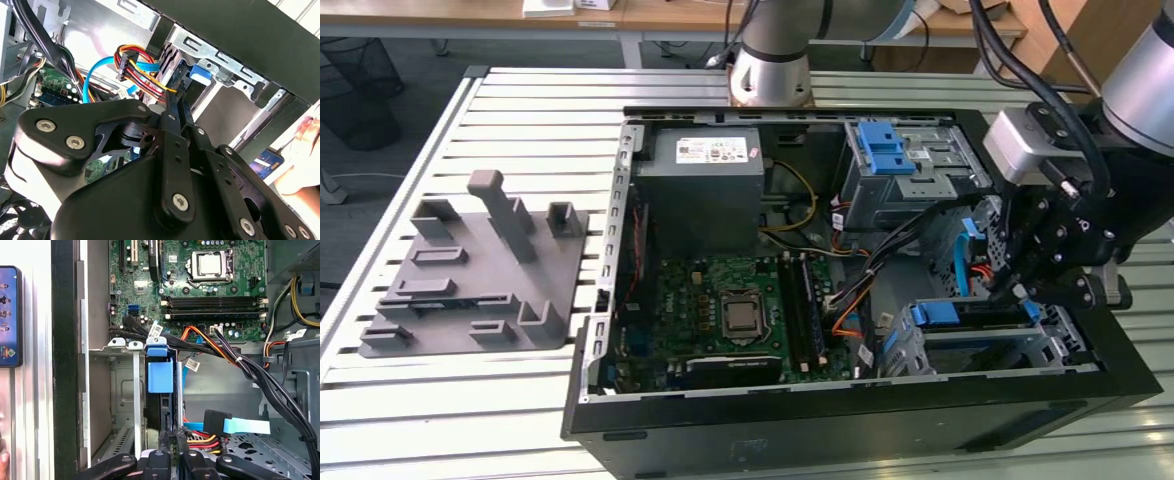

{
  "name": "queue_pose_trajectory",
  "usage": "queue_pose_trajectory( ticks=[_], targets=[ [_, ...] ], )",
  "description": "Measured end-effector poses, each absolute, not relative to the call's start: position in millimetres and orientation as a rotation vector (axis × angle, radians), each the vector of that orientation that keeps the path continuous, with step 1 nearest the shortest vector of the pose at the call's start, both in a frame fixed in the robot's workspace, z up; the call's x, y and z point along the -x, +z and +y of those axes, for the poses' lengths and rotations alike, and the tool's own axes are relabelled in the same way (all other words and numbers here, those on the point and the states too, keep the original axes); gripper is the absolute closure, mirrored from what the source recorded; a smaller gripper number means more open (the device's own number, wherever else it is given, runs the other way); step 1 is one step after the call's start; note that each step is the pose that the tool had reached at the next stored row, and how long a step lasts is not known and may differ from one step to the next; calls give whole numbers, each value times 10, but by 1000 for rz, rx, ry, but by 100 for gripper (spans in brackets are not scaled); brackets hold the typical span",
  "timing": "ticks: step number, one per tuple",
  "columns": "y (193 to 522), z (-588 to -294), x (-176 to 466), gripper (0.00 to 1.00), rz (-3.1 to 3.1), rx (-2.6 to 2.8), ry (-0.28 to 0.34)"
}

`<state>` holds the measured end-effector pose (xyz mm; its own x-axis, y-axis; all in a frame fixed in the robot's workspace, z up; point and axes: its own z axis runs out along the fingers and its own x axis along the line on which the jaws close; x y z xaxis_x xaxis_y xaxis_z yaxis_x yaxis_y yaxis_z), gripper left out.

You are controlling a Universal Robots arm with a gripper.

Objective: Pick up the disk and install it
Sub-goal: 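Insert the first disk wire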

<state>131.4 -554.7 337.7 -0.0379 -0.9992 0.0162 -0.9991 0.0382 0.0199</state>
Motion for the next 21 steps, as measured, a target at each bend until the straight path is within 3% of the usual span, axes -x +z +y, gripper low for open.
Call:
queue_pose_trajectory(
  ticks=[21],
  targets=[
    [3344, -5547, -1332, 84, -2243, -2158, -11]
  ],
)
